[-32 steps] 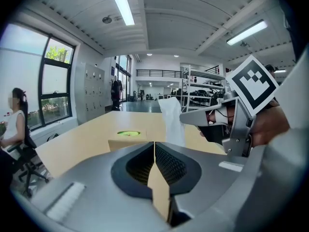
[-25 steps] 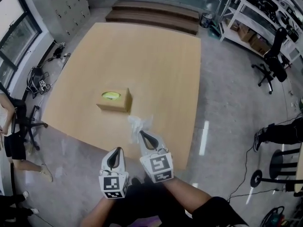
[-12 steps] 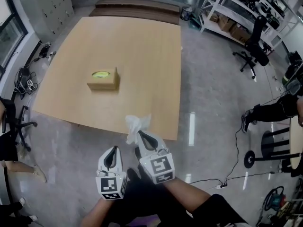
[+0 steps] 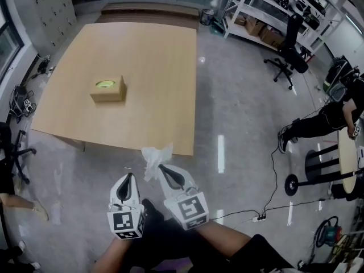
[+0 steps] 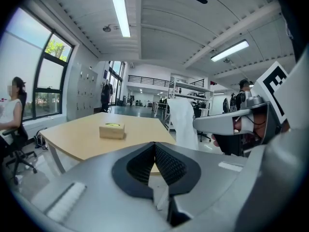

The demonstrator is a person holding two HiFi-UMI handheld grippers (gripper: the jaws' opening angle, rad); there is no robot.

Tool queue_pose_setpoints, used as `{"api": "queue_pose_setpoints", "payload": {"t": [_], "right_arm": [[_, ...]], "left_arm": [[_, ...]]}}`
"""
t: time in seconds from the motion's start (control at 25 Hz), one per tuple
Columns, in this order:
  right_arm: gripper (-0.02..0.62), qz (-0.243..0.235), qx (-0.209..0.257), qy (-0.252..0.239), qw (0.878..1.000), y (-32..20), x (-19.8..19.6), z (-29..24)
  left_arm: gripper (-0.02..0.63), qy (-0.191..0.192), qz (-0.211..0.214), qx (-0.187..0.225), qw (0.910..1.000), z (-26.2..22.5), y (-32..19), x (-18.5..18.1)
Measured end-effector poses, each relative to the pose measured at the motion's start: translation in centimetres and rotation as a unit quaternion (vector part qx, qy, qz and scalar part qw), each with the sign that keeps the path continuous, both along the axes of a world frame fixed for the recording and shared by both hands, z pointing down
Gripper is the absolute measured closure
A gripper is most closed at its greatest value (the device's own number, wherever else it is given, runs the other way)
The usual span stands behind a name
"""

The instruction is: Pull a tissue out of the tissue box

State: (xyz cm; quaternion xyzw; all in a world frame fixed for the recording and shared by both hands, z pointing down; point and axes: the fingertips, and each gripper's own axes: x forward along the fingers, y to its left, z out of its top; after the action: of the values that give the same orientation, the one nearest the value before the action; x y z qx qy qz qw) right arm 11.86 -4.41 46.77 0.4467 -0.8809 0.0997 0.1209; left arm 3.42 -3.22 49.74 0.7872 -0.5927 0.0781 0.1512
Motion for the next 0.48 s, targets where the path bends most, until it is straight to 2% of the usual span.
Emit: {"api": "queue_pose_setpoints", "payload": {"t": [0.28, 0.48], "right_arm": [[0.603, -0.049, -0.006, -0.004, 0.999, 4.6, 4.9, 0.8], [0.603, -0.092, -0.01, -0.006, 0.996, 8.7, 9.8, 0.6]], "left_arm": [[0.586, -0.008, -0.052, -0.004, 0.9986, 1.2, 3.4, 3.3], [0.586, -0.006, -0.095, -0.01, 0.9954, 1.3, 6.8, 7.3]]}}
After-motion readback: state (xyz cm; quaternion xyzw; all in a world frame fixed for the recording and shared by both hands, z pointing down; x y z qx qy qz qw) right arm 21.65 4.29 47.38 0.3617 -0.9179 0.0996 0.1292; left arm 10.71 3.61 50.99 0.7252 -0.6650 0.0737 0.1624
